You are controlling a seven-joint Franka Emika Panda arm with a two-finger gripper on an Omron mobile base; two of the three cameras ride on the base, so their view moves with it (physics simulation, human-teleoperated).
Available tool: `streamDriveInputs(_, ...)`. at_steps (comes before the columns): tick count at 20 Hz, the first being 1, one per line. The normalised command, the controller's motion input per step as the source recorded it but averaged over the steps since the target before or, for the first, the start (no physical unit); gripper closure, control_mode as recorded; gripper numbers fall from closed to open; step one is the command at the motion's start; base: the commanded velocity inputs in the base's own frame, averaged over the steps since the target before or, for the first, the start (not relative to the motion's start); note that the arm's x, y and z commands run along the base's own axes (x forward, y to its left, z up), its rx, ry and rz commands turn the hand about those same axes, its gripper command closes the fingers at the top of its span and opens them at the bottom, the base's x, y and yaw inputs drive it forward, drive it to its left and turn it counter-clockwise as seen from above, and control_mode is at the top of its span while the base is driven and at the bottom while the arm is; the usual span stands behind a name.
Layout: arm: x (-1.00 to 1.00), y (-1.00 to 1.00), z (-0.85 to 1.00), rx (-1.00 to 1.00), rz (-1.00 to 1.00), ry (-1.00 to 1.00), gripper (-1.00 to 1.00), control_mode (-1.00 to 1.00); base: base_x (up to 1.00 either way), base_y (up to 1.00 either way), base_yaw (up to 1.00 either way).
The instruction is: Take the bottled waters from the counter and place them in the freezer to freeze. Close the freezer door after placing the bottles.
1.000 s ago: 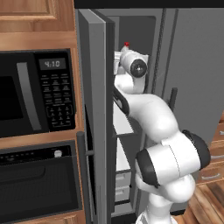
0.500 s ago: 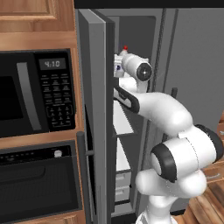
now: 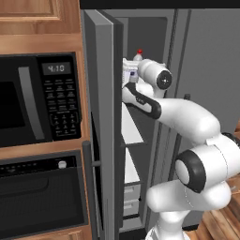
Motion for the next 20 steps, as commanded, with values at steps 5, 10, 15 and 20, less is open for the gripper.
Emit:
streamDriveInputs(5, 0.1, -0.02, 0.0, -0.07, -0.05, -0.02, 1.0, -1.0, 0.0, 0.0, 0.0)
streamDriveInputs(10, 0.07, 0.0, 0.0, -0.19, -0.1, -0.05, 1.0, -1.0, 0.0, 0.0, 0.0)
streamDriveInputs(15, 0.22, 0.0, 0.05, 0.0, -0.07, 0.0, 1.0, -1.0, 0.0, 0.0, 0.0)
streamDriveInputs(20, 0.41, -0.02, 0.0, 0.02, -0.04, 0.0, 1.0, -1.0, 0.0, 0.0, 0.0)
